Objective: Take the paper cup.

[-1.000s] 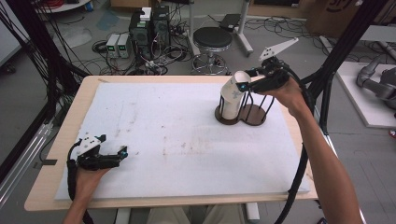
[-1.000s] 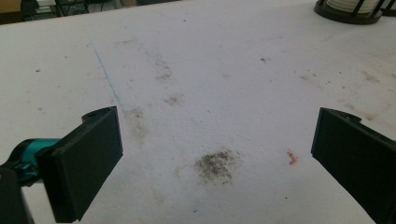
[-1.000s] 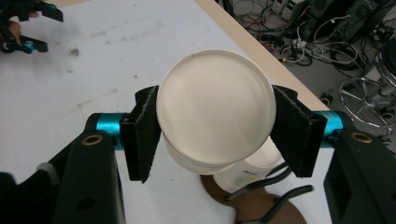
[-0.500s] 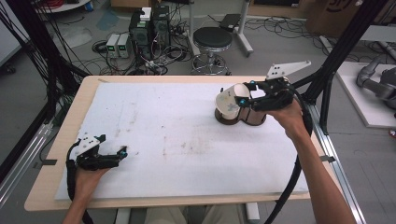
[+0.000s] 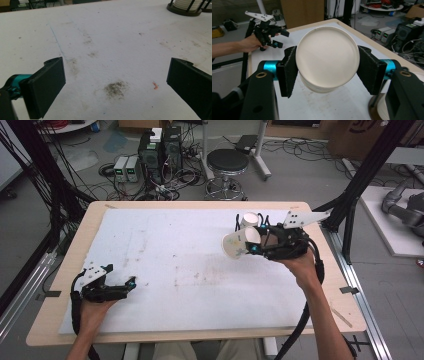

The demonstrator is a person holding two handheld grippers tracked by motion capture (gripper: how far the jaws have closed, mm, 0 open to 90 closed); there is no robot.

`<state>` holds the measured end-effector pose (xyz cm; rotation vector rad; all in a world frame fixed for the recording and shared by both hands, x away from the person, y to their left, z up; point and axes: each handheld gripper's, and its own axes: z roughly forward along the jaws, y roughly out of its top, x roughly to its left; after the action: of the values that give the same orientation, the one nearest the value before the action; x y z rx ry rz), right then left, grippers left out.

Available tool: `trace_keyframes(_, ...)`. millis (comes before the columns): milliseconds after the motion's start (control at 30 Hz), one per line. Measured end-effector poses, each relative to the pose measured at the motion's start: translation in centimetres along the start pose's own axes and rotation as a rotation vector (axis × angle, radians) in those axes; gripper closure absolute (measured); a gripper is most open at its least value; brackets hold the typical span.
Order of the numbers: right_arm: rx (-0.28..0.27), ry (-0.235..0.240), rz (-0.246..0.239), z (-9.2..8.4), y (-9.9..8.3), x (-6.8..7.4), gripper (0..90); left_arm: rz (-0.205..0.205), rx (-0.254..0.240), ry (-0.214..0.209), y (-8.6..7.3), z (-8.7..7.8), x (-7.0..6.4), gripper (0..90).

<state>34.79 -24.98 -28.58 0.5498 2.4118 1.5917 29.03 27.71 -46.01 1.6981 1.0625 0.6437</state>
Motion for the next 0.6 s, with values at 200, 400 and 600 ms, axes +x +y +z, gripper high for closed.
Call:
trace_keyframes(200,-0.012,0.048,-0.023,1.7,-1.3,1.0,38.3,0.001,-0.007,0.002,0.0,-0.1,0.0,1.9)
trace_keyframes(400,-0.003,0.071,-0.030,3.4,-2.6,2.1,38.2,0.000,-0.007,0.003,0.0,-0.1,0.0,2.0)
trace_keyframes(600,-0.031,0.102,-0.007,4.3,-4.1,2.5,38.2,0.001,-0.007,0.002,0.0,-0.1,0.0,2.0)
